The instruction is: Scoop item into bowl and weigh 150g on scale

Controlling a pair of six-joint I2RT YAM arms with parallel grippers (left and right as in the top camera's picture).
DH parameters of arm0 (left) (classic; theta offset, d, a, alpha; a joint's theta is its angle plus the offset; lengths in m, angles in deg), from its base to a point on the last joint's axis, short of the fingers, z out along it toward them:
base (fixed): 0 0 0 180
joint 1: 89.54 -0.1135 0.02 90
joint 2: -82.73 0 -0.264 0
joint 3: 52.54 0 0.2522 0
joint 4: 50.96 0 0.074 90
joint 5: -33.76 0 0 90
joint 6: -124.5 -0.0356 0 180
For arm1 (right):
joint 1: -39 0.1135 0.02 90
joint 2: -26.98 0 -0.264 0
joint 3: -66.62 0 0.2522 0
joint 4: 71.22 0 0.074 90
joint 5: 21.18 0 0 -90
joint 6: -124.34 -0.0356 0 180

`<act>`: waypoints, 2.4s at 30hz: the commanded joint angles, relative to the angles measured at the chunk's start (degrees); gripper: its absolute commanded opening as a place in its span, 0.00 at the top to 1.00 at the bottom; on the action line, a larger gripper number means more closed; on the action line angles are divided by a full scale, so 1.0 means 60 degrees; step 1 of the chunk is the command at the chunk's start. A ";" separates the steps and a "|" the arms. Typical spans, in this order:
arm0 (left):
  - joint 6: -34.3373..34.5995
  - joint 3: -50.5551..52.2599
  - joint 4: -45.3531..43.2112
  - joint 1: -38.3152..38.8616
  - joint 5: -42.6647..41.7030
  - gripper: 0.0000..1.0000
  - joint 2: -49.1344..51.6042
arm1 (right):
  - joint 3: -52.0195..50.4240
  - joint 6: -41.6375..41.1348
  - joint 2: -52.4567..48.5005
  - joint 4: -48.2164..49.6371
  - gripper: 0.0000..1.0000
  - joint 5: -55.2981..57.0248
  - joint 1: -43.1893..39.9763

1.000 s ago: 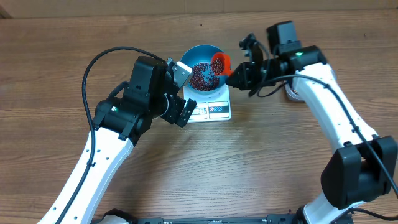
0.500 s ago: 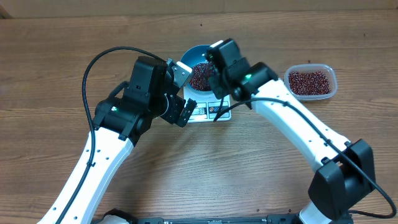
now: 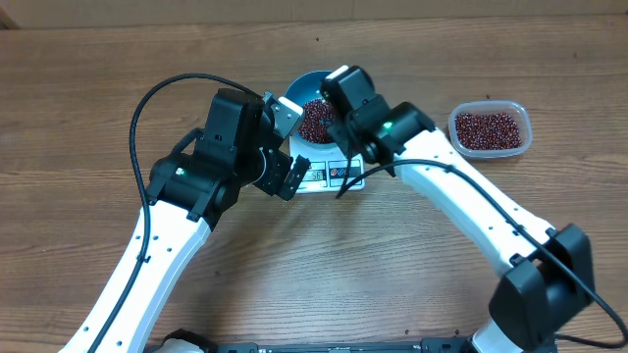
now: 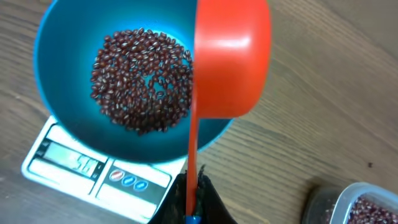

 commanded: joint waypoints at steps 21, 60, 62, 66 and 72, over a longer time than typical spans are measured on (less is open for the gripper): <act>0.0106 0.0047 -0.0015 0.0004 -0.0098 0.00 0.0091 | 0.0106 0.2324 0.1206 -0.3162 0.96 -0.1166 -0.5748; 0.0109 0.0047 -0.0015 0.0004 -0.0098 0.00 0.0091 | 0.0106 0.1439 -0.1042 -0.1963 0.95 -0.1479 -0.5825; 0.0109 0.0047 -0.0015 0.0004 -0.0095 0.00 0.0091 | 0.0106 0.1217 -0.1042 -0.1927 0.96 -0.1475 -0.5825; 0.0106 0.0047 -0.0015 0.0004 -0.0095 0.00 0.0091 | 0.0106 0.0721 -0.1042 -0.1800 0.96 -0.1537 -0.5854; 0.0109 0.0047 -0.0015 0.0004 -0.0095 0.00 0.0091 | 0.0106 -0.0131 -0.1042 -0.1825 0.96 -0.1989 -0.5941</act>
